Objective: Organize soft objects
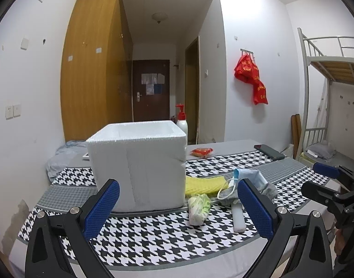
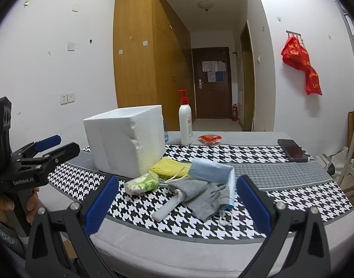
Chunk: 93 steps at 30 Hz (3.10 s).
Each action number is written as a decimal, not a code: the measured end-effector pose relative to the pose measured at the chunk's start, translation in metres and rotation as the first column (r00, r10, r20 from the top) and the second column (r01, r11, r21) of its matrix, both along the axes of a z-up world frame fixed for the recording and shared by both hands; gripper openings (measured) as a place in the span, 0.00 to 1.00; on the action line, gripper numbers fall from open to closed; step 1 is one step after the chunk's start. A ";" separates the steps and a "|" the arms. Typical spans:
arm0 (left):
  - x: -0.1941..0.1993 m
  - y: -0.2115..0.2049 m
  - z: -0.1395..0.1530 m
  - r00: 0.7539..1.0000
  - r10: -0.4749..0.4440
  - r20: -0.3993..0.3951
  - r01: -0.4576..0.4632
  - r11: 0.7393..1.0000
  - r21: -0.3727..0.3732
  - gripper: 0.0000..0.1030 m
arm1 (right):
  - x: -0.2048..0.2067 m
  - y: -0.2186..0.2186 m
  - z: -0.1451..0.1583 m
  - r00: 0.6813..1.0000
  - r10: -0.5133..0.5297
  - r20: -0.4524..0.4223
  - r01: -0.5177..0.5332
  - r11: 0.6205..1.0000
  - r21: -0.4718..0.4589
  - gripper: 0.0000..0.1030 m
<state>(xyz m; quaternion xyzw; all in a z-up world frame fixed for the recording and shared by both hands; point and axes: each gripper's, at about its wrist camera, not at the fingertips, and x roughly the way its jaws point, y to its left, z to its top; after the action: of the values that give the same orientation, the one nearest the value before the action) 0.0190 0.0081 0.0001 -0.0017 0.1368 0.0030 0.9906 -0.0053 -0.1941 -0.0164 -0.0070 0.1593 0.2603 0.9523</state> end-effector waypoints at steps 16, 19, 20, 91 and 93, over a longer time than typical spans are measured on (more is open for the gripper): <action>0.008 0.004 0.001 1.000 -0.007 -0.012 0.007 1.000 -0.011 0.99 | 0.007 0.001 0.001 1.000 -0.002 -0.008 0.002 1.000 -0.006 1.00; 0.011 0.003 0.001 0.999 -0.028 -0.021 0.028 1.000 -0.008 0.99 | 0.011 -0.003 0.001 1.000 -0.002 -0.026 0.002 1.000 0.012 1.00; 0.012 0.003 0.001 0.999 -0.033 -0.024 0.033 0.999 -0.006 0.99 | 0.013 -0.003 0.000 0.999 -0.004 -0.033 0.005 1.000 0.013 1.00; 0.113 -0.001 -0.074 0.857 -0.243 -0.454 0.232 0.969 -0.080 0.28 | 0.153 -0.008 -0.044 0.918 -0.153 -0.366 0.102 0.983 -0.155 0.47; 0.112 0.000 -0.073 0.859 -0.239 -0.453 0.228 0.970 -0.080 0.28 | 0.162 -0.007 -0.050 0.909 -0.149 -0.389 0.093 0.983 -0.159 0.40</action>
<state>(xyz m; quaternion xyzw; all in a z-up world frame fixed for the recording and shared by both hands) 0.1311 0.0077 -0.0733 0.0042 0.3661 -0.1184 0.9230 0.1564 -0.2016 -0.0665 -0.0089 0.3677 0.1850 0.9113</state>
